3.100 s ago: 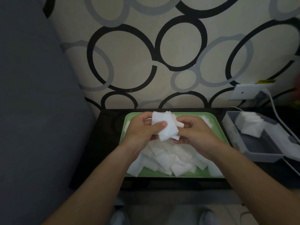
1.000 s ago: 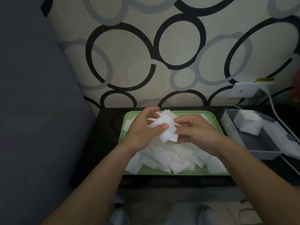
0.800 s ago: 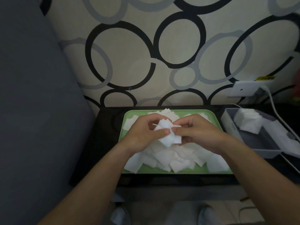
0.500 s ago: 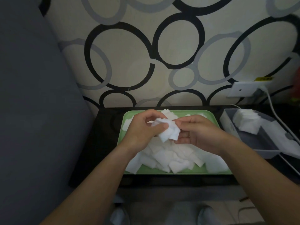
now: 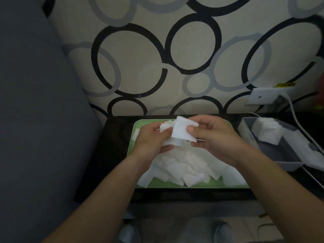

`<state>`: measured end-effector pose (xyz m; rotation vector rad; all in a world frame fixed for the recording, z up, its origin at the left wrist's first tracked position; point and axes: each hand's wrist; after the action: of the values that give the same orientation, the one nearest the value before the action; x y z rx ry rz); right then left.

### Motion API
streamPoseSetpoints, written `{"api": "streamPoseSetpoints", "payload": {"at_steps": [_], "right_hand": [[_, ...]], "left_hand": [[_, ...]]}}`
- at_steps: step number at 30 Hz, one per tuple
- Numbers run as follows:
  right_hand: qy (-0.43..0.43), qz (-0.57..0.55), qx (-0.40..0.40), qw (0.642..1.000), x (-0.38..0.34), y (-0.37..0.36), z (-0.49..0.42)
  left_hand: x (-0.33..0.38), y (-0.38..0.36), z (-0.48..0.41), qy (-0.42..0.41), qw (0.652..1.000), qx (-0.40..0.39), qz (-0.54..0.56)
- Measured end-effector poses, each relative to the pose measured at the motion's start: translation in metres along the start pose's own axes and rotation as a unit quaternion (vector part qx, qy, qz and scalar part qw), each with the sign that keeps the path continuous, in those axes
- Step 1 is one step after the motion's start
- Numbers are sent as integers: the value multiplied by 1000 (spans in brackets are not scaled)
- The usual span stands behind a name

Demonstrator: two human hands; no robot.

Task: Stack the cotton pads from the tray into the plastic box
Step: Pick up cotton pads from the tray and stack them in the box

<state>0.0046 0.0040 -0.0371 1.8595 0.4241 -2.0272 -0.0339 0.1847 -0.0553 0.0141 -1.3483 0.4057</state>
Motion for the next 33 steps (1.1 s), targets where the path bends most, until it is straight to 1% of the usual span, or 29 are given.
{"api": "streamPoseSetpoints", "payload": {"at_steps": [2,5,11,16,18,21,22,25,27,30,31,33], "right_hand": [[7,17,16,1000,0,-5,0],[21,51,41,998,-1,-6,1],[41,127,74,988,-2,-7,3],[27,154,93,983,1,-6,0],[23,171,107,979,3,-7,-2],[18,232,133,963,10,-9,-7],[12,258,142,956,12,-9,-9],[-3,347,156,925,20,-4,-13],[11,397,130,908,23,0,-13],[50,438,25,897,25,-2,-10],[57,465,-9,884,25,-6,-9],[59,528,-49,846,27,-14,-9]], "left_hand": [[2,-5,4,4,1000,-26,11],[3,-8,7,11,999,-44,27],[5,-11,9,22,997,-55,48],[5,-12,10,36,996,-68,48],[4,-11,9,36,995,-80,38],[1,-7,8,1,995,-102,-11],[-1,-6,7,-3,996,-88,-12],[-2,3,-1,-15,1000,-7,-17],[-1,11,-6,-17,999,32,-17],[0,20,-11,-16,998,67,-6],[0,22,-11,-15,997,72,-4],[-1,25,-13,-12,997,73,-9]]}}
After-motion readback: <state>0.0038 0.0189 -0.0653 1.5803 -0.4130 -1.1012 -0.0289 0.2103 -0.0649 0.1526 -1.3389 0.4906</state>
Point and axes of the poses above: each hand's wrist, its own z-axis away from the middle knuckle, its own y-axis out of the back of the hand, x = y × z, and after that the axes turned 9 degrees about z, right-handed
